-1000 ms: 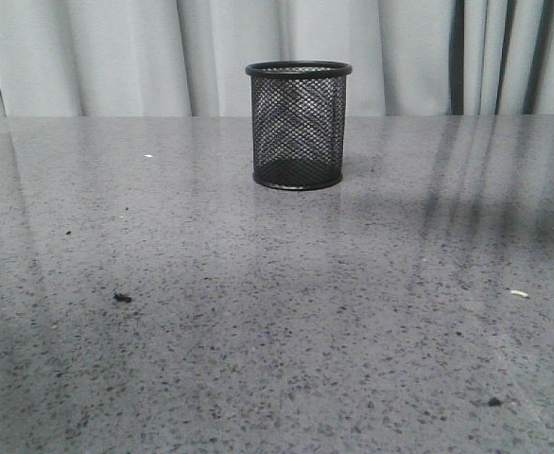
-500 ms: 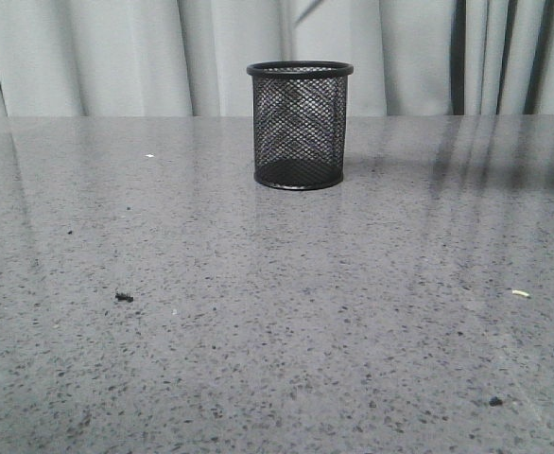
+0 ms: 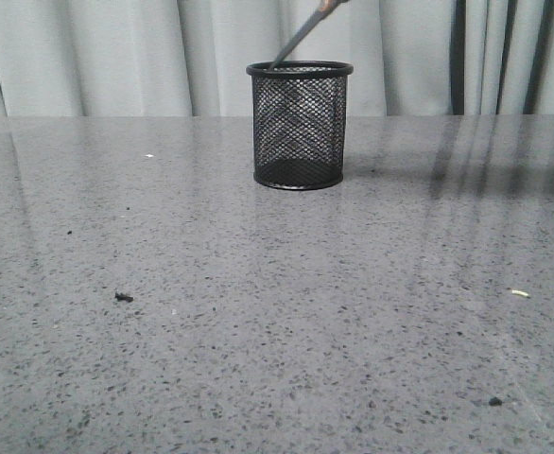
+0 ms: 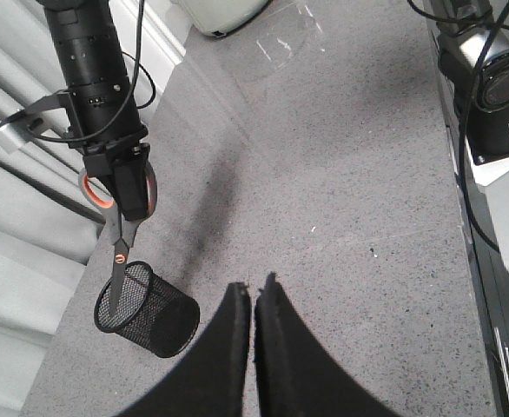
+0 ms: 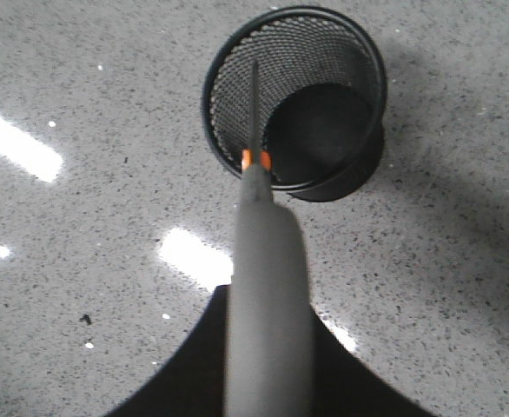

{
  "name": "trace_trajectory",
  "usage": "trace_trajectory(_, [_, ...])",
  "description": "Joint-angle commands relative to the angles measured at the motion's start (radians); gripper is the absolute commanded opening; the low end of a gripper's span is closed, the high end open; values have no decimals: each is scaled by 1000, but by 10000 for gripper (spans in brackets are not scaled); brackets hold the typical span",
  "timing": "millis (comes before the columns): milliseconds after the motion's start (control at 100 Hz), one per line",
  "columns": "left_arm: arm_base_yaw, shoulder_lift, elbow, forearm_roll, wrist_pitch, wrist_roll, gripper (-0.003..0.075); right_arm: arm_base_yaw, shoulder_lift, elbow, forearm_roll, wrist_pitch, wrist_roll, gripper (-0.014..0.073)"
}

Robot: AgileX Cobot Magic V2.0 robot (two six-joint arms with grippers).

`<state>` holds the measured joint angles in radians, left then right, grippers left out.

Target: Put scissors into bucket

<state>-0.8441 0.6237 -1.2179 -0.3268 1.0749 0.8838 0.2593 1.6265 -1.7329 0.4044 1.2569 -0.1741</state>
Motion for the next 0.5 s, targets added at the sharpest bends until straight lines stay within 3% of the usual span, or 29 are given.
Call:
trace_trajectory(0, [-6,6,-28,-19,-64,-12,-20,-2,-14,-30,13,37,4,-62])
trace_trajectory(130, [-6,6,-28,-19,-64,-12,-20,-2,23,-36,13,37,4,-60])
trace_trajectory(200, [-6,6,-28,-19,-62,-12,-20,-2,34,-42,15,37,4,-15])
trace_trajectory(270, [-6,6,-28,-19,-62,-12,-20,-2,37,-47,15,37,4,104])
trace_trajectory(390, [-6,6,-28,-19,-67,-12,-20,-2,37,-66,15,9,4,423])
trace_trajectory(490, [-6,6,-28,-19,-83,-12,-20,-2,37,-126,15,-30,4,564])
